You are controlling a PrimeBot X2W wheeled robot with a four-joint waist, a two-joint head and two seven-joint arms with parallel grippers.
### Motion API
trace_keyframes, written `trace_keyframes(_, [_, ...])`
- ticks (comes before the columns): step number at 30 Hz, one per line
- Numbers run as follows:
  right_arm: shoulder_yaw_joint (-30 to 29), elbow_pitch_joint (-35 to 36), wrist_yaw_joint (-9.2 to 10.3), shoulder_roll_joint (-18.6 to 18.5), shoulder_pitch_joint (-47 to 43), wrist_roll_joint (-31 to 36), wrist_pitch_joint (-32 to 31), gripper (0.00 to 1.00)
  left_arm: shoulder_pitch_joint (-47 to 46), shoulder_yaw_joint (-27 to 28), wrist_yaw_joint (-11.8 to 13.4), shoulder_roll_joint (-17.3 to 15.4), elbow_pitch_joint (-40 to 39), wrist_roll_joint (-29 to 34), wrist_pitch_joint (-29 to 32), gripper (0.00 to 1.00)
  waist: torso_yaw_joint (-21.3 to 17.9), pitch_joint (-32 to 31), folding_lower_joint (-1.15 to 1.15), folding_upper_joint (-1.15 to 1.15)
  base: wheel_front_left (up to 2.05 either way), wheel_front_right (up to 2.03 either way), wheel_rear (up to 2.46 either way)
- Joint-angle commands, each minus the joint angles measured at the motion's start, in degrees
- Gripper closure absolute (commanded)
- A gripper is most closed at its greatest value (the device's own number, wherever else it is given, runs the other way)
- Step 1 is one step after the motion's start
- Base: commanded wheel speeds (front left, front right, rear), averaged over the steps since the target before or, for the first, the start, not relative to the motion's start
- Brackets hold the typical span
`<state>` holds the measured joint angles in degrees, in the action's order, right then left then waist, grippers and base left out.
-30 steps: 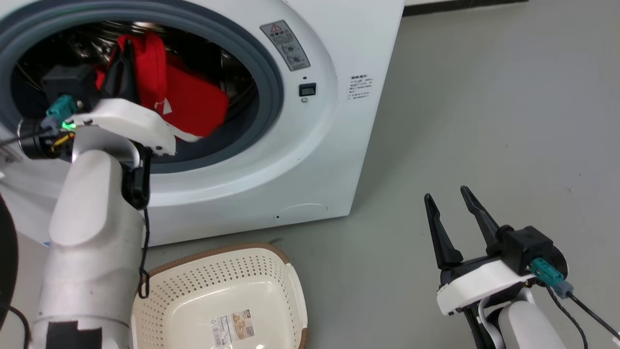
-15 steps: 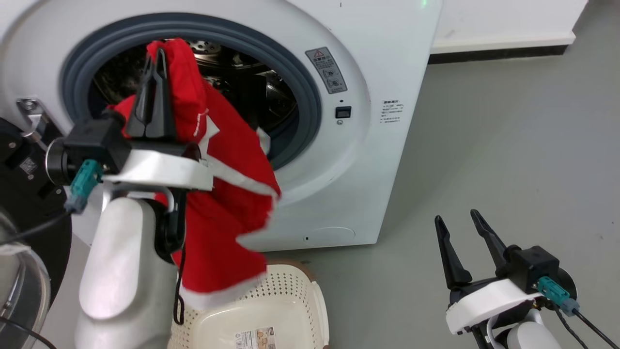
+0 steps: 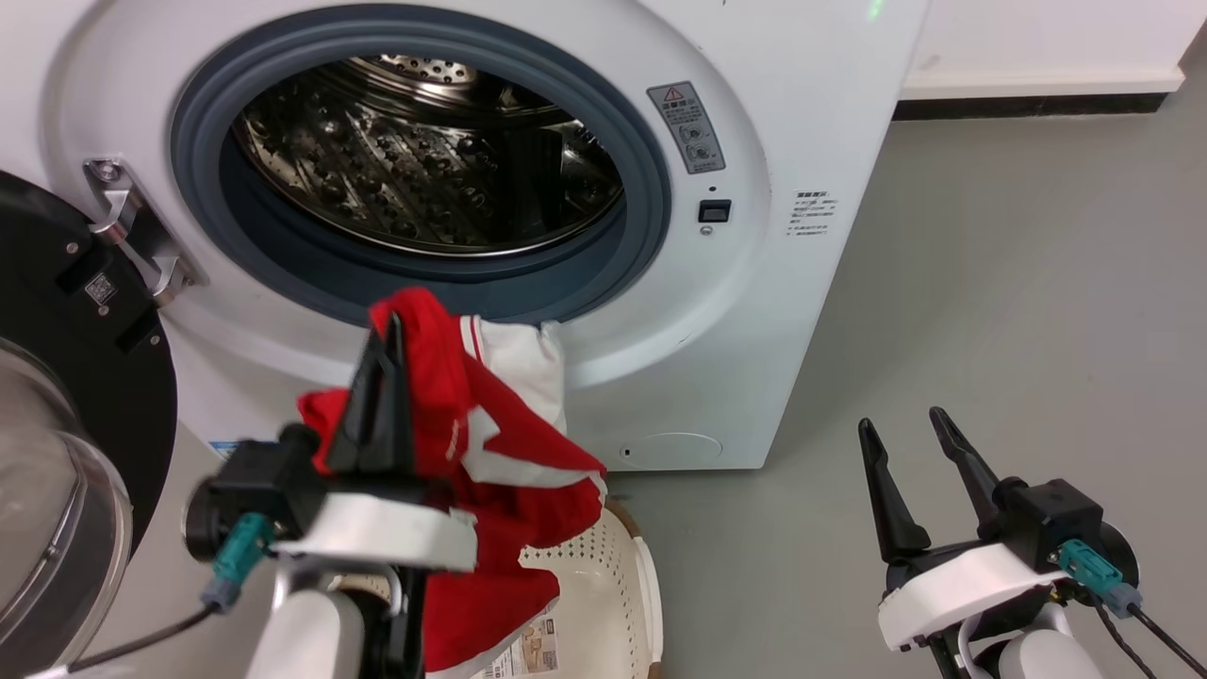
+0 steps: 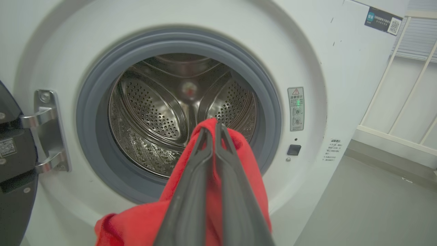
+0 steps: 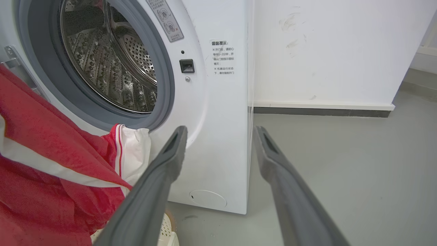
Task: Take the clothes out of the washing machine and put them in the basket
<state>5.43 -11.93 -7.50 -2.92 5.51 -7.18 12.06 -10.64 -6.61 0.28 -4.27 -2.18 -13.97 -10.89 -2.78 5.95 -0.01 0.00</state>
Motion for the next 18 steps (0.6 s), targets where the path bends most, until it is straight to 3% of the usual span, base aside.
trace_keyframes(1, [-0.2,0.5,0.02,0.1,-0.3,0.4,0.0,0.00,1.6,-0.5,0.3,0.3,0.3,-0.3,-0.1,1.00,0.5,0.5,0.01,0.00,0.00,0.00,0.00])
trace_keyframes(11, [-0.2,1.7,0.03,0.1,1.1,0.9,-0.4,0.00,8.0,-4.6,2.0,1.0,9.1,-1.8,-1.7,1.00,2.0,3.4,0.01,0.00,0.00,0.00,0.00])
trace_keyframes(18, [0.5,2.4,0.03,0.1,3.0,1.4,-0.8,0.00,5.0,-5.2,1.4,1.2,20.4,-2.9,-3.3,1.00,1.7,8.3,0.01,0.00,0.00,0.00,0.00])
